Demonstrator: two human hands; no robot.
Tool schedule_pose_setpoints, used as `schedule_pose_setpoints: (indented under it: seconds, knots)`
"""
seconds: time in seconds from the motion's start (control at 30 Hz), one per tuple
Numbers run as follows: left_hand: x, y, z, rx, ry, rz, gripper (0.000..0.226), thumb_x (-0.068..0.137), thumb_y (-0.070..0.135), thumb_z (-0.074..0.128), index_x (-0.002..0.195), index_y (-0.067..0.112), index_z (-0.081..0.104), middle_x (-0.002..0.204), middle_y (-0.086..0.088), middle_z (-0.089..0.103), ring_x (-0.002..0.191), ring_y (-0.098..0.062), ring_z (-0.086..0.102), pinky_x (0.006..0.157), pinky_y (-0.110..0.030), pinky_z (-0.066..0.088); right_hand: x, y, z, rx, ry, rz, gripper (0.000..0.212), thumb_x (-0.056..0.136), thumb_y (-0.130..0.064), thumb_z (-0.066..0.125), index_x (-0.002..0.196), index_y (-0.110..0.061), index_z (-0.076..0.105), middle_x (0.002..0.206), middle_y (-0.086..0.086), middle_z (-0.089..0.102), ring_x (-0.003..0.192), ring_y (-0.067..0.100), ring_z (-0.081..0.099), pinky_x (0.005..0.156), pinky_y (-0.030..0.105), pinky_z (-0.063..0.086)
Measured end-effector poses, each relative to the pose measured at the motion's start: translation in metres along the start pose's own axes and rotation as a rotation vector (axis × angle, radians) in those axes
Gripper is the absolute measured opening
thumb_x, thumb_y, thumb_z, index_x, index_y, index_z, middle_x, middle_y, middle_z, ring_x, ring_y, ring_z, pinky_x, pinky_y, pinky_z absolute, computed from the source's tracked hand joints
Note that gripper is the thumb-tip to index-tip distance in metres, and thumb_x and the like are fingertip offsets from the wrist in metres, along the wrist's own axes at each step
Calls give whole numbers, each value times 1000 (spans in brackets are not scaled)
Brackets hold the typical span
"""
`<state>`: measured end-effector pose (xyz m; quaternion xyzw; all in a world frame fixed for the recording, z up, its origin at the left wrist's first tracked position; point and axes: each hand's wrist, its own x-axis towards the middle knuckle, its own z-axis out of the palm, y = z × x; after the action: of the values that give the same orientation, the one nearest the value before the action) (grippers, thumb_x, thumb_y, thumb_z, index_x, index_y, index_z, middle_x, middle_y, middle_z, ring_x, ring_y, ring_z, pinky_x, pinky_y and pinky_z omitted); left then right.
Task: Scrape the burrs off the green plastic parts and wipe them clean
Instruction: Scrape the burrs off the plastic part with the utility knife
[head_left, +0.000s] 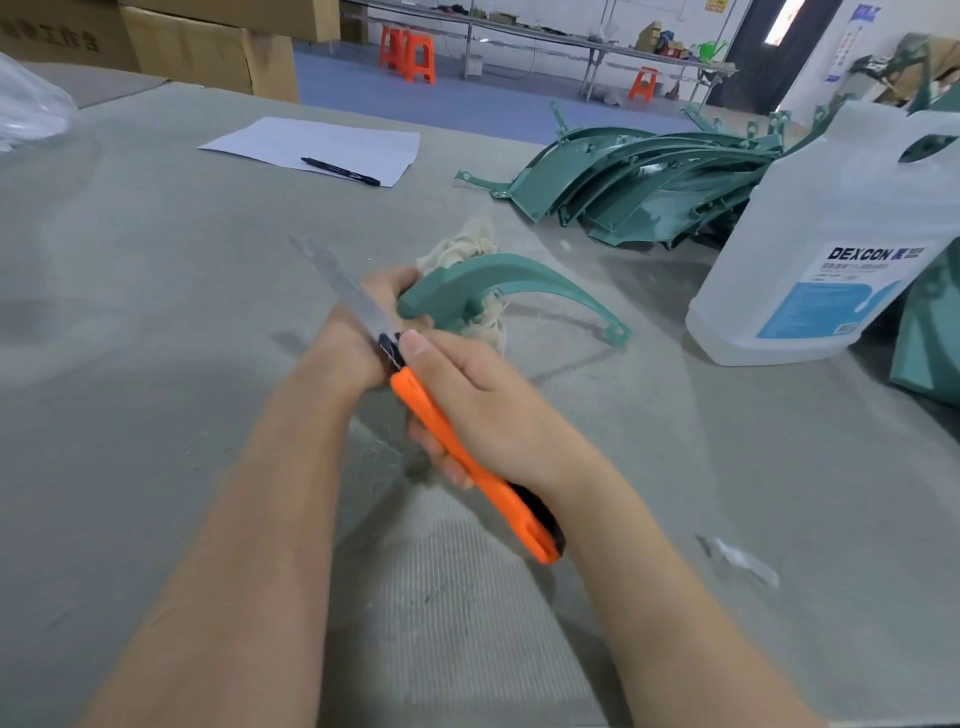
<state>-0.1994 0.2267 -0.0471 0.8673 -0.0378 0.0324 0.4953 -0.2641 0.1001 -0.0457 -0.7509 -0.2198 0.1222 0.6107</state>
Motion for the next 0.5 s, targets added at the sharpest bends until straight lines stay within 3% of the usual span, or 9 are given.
schedule_pose_setpoints:
  seconds: [0.1, 0.17, 0.23, 0.4, 0.5]
  knots:
    - [-1, -3, 0, 63, 57, 9, 15, 90, -6, 51, 81, 6, 55, 83, -20, 62, 83, -34, 60, 72, -23, 48, 0, -3, -5, 119, 24, 5, 34, 106, -31, 32, 79, -13, 43, 47, 1, 45, 31, 14, 38, 34, 18, 31]
    - [-3, -3, 1, 62, 68, 15, 12, 89, 1, 56, 86, 11, 60, 87, -16, 66, 84, -31, 62, 76, -25, 48, -1, -5, -17, 153, 126, 18, 37, 106, -34, 32, 81, -10, 44, 47, 0, 46, 32, 14, 38, 34, 20, 32]
    - [-3, -3, 2, 54, 58, 21, 17, 88, 2, 56, 98, 15, 63, 96, -15, 67, 94, -33, 62, 81, -36, 49, -2, -5, -27, 92, 247, 40, 38, 106, -36, 32, 81, -10, 45, 48, 0, 48, 34, 13, 40, 36, 22, 35]
    - [-2, -5, 2, 53, 75, 25, 19, 88, 4, 57, 98, 20, 62, 95, -12, 66, 90, -32, 61, 76, -37, 48, 0, -1, -33, -36, 337, 105, 40, 105, -36, 33, 74, -13, 42, 48, -1, 49, 34, 13, 42, 37, 23, 38]
    - [-1, -5, 2, 52, 66, 25, 20, 88, 3, 56, 95, 21, 61, 82, -6, 62, 72, -25, 56, 61, -31, 42, 0, -1, -30, -70, 298, 114, 37, 105, -36, 33, 77, -13, 43, 48, 0, 48, 34, 14, 42, 37, 21, 36]
